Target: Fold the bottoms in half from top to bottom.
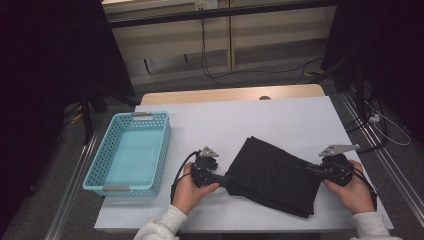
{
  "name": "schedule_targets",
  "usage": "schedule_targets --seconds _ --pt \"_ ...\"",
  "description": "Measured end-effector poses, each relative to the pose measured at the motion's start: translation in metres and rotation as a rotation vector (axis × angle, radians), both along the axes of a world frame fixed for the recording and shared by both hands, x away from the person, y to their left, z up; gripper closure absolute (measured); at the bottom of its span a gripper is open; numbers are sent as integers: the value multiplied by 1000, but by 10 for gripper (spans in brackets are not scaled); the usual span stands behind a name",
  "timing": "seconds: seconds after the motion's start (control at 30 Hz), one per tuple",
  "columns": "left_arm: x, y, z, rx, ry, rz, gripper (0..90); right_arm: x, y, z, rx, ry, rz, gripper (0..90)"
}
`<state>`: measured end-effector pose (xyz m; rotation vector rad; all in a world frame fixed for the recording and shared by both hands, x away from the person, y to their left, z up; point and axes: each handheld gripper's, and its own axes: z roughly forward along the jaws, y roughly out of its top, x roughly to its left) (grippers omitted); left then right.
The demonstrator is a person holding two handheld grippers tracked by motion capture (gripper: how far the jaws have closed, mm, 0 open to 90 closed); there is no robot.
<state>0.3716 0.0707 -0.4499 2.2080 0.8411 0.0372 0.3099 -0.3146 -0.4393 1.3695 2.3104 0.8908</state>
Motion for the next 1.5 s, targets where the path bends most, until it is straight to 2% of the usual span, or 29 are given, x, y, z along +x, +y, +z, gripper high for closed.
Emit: schedule_targets --seconds 0.1,0.27,0.43,0.5,0.6,0.77,0.83,0.9,1.0,1.03,1.13,1.2,1.3,1.47,1.5 --pt "-4 -1 2 0 20 -11 326 -1 0 0 1 0 1 818" --pt "-12 -5 4 36 15 -23 514 -1 0 0 5 3 -4 831" --pt "-16 -6 5 49 41 5 656 0 0 2 -2 5 -9 844" --pt "-16 -6 5 51 45 14 687 0 0 3 -2 2 -13 845" --pt "-15 -7 5 44 73 11 764 0 2 3 -10 0 -9 845" --pt "-15 -10 6 43 92 15 815 1 3 3 -16 0 -4 845" --pt "-10 -7 9 48 113 12 827 1 4 3 -17 -1 -6 845" --pt "-4 -4 11 36 136 22 832 1 5 3 -13 -4 -5 844" --pt "7 3 18 17 137 41 836 1 9 3 -6 -12 10 835" --pt "10 6 20 21 136 46 836 1 11 3 -4 -18 20 819" --pt "21 14 23 24 135 59 835 0 18 4 12 -39 7 692" --pt "28 19 23 27 139 75 835 -2 21 6 20 -66 -23 569" --pt "37 23 23 34 150 86 835 -4 26 5 43 -100 -44 498" --pt "49 25 27 70 151 96 834 -8 38 3 97 -109 -34 371" --pt "51 26 27 65 152 104 834 -9 40 4 98 -115 -40 350"
